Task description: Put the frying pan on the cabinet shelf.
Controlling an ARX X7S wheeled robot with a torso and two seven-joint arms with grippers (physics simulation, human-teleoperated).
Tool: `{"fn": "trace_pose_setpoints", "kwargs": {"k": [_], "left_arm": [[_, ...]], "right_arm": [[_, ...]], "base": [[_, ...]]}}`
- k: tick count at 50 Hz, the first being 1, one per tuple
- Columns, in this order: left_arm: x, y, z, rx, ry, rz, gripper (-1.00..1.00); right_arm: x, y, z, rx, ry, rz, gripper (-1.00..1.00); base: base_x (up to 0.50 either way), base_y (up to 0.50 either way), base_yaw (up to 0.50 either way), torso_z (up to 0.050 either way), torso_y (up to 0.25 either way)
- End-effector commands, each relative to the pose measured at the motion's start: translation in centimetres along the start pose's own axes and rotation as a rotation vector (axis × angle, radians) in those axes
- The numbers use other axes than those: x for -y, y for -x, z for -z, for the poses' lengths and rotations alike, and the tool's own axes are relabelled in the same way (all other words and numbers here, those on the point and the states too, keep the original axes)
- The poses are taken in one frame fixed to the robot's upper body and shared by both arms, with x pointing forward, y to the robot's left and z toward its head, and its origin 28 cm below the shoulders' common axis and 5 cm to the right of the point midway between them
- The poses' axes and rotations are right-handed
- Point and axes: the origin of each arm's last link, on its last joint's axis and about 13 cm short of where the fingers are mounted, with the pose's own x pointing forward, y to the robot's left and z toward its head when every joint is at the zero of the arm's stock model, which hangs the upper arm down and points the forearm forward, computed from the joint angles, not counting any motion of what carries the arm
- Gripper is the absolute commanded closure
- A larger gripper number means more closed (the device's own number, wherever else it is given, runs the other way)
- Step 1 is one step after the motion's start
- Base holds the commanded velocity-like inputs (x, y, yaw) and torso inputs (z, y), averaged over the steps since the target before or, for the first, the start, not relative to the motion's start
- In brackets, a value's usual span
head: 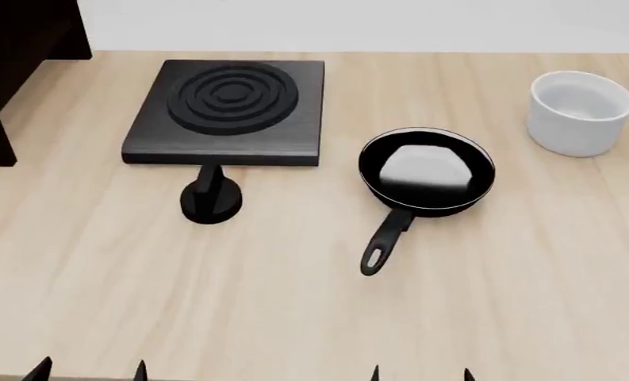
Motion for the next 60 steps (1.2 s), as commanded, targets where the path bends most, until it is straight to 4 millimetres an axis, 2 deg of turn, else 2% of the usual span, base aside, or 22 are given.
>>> {"fn": "trace_pose_setpoints", "kwargs": {"k": [1, 28, 29, 32, 44, 60], "left_arm": [[0.08, 0.05, 0.05, -0.004, -0.007, 0.008, -1.00], [0.25, 0.06, 0.21, -0.022, -0.059, 0.015, -1.00], [0.22, 0.10, 0.41, -0.029, -0.099, 0.000, -1.00], [0.26, -0.01, 0.16, -0.021, -0.037, -0.006, -1.00], [0.37, 0.07, 0.34, -0.027, -0.078, 0.015, -1.00], [0.41, 0.01, 0.36, -0.027, -0.074, 0.019, -1.00]], "right_arm": [[0.02, -0.01, 0.08, -0.001, 0.003, -0.002, -1.00], [-0.03, 0.01, -0.03, 0.009, -0.021, -0.004, -1.00], [-0.01, 0.00, -0.04, 0.010, -0.023, -0.001, -1.00], [0.05, -0.01, -0.07, 0.008, -0.035, 0.007, -1.00], [0.01, 0.02, -0.24, 0.015, -0.035, -0.006, -1.00], [0.22, 0.08, -0.18, 0.026, 0.003, -0.003, -1.00]], "base": [[0.00, 0.00, 0.00, 0.050, 0.000], [0.00, 0.00, 0.00, 0.050, 0.000], [0.00, 0.00, 0.00, 0.000, 0.000], [0.00, 0.00, 0.00, 0.000, 0.000], [0.07, 0.17, 0.00, 0.000, 0.000], [0.24, 0.23, 0.00, 0.000, 0.000]]}}
